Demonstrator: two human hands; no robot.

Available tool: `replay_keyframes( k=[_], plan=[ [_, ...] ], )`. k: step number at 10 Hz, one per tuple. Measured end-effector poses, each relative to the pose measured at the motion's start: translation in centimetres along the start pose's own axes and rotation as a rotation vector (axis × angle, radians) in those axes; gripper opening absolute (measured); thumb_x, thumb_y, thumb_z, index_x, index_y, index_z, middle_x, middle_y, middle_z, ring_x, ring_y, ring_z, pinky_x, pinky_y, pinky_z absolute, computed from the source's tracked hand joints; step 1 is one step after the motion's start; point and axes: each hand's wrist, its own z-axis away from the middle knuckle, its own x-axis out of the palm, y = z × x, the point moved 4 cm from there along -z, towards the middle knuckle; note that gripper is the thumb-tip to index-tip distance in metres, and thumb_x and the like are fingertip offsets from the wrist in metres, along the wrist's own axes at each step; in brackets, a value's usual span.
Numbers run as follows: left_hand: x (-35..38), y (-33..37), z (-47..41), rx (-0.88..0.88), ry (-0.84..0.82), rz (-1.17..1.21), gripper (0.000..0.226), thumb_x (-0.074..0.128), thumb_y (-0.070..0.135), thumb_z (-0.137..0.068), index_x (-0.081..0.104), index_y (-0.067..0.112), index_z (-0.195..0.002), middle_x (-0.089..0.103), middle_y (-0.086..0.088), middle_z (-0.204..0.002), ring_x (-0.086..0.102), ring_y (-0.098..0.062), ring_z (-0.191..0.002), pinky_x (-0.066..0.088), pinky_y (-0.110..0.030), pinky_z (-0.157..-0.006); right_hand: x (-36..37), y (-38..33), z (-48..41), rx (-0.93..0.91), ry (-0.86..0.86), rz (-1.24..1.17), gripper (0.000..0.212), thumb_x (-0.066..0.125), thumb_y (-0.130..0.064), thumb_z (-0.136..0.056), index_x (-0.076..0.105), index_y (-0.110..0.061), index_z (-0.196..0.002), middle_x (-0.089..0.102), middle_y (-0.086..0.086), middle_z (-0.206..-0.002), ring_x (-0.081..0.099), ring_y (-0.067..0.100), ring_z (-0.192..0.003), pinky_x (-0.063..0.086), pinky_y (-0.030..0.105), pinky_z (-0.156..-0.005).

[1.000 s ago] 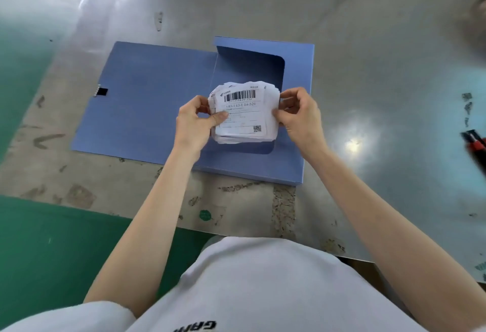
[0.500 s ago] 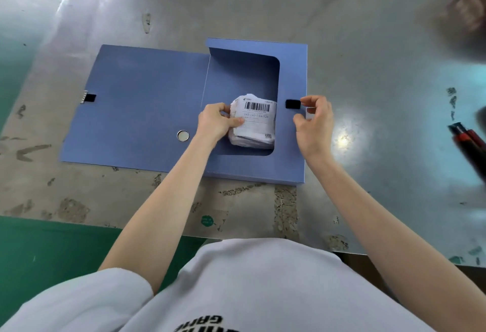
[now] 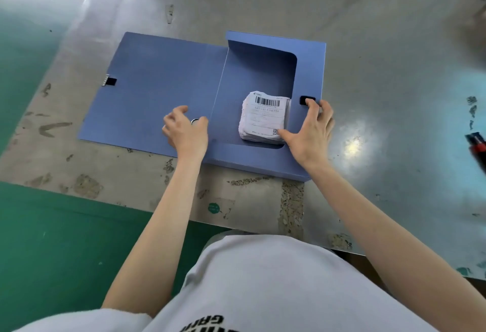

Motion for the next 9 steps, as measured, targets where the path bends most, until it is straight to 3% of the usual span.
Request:
replay_keyframes(
  k=[1, 2, 3, 4, 5, 6, 7, 8, 9],
  plan=[
    [-1.4, -2.7, 1.0, -0.180, 0.027, 0.141, 0.058, 0.061, 0.027, -0.088, 0.034, 0.014, -0.137, 0.007, -0.011, -0.151, 0.022, -0.034, -0.127, 0.039, -0.040, -0.097, 0.2, 0.1, 0.0, -0.006, 0.013, 0.025, 0.079, 0.074, -0.026, -0.076, 0.030, -0.014, -0.140, 0.016, 0.010, -0.151, 0.022, 0.034, -0.134, 0.024, 0.041, -0.110],
    [-2.2, -4.6, 1.9, -0.327, 0.046, 0.315, 0.062, 0.059, 0.023, -0.088, 0.028, 0.021, -0.141, -0.002, -0.008, -0.153, 0.027, -0.031, -0.124, 0.040, -0.036, -0.084, 0.2, 0.3, -0.1, -0.004, 0.016, 0.025, 0.079, 0.075, -0.026, -0.077, 0.030, -0.014, -0.140, 0.015, 0.010, -0.152, 0.021, 0.033, -0.135, 0.023, 0.041, -0.111],
    [-2.8, -5.1, 2.2, -0.360, 0.143, 0.570, 0.061, 0.060, 0.015, -0.086, 0.030, 0.027, -0.138, 0.008, -0.006, -0.148, 0.047, -0.024, -0.107, 0.045, -0.034, -0.081, 0.1, 0.2, -0.1, -0.008, 0.017, 0.020, 0.079, 0.075, -0.026, -0.077, 0.030, -0.014, -0.140, 0.015, 0.011, -0.152, 0.020, 0.034, -0.135, 0.023, 0.042, -0.111],
    [-3.4, -5.5, 2.1, -0.450, 0.226, 0.743, 0.061, 0.061, 0.010, -0.086, 0.031, 0.030, -0.134, 0.020, -0.007, -0.139, 0.050, -0.017, -0.083, 0.042, -0.028, -0.064, 0.0, 0.3, 0.0, -0.013, 0.017, 0.022, 0.078, 0.075, -0.027, -0.077, 0.031, -0.015, -0.140, 0.015, 0.011, -0.152, 0.020, 0.034, -0.135, 0.023, 0.042, -0.111],
    [-3.8, -6.0, 2.0, -0.524, 0.269, 0.891, 0.061, 0.062, 0.008, -0.086, 0.028, 0.023, -0.133, 0.035, -0.005, -0.124, 0.047, -0.017, -0.083, 0.045, -0.026, -0.069, 0.0, 0.3, 0.0, -0.020, 0.014, 0.037, 0.078, 0.075, -0.027, -0.077, 0.031, -0.016, -0.140, 0.014, 0.011, -0.152, 0.021, 0.034, -0.135, 0.023, 0.043, -0.111],
    [-3.9, -6.2, 1.9, -0.497, 0.222, 1.029, 0.041, 0.058, 0.005, -0.090, 0.040, 0.017, -0.125, 0.051, -0.001, -0.111, 0.054, -0.013, -0.092, 0.047, -0.025, -0.084, 0.0, 0.4, 0.0, -0.018, 0.008, 0.039, 0.078, 0.075, -0.028, -0.077, 0.031, -0.016, -0.140, 0.013, 0.011, -0.152, 0.021, 0.034, -0.135, 0.023, 0.044, -0.111],
    [-3.5, -5.6, 2.4, -0.405, 0.092, 1.074, 0.016, 0.051, 0.006, -0.096, 0.055, 0.021, -0.097, 0.062, 0.003, -0.100, 0.060, -0.012, -0.089, 0.048, -0.026, -0.085, 0.0, 0.5, 0.0, -0.020, 0.003, 0.039, 0.078, 0.075, -0.028, -0.077, 0.031, -0.016, -0.140, 0.013, 0.011, -0.152, 0.021, 0.034, -0.135, 0.023, 0.044, -0.110],
    [-3.0, -5.0, 2.9, -0.349, -0.010, 1.147, 0.019, 0.045, 0.010, -0.100, 0.058, 0.024, -0.100, 0.065, 0.001, -0.105, 0.063, -0.017, -0.097, 0.051, -0.033, -0.092, 0.0, 0.5, 0.0, -0.021, 0.002, 0.035, 0.077, 0.075, -0.028, -0.077, 0.032, -0.017, -0.140, 0.013, 0.011, -0.153, 0.021, 0.034, -0.135, 0.023, 0.045, -0.110],
    [-2.7, -4.7, 3.2, -0.340, -0.056, 1.206, 0.014, 0.045, 0.015, -0.102, 0.057, 0.020, -0.104, 0.066, -0.002, -0.108, 0.065, -0.020, -0.098, 0.054, -0.038, -0.090, 0.0, 0.4, 0.0, -0.024, -0.002, 0.038, 0.077, 0.075, -0.028, -0.077, 0.032, -0.016, -0.140, 0.013, 0.011, -0.153, 0.020, 0.034, -0.135, 0.023, 0.045, -0.110]
  ],
)
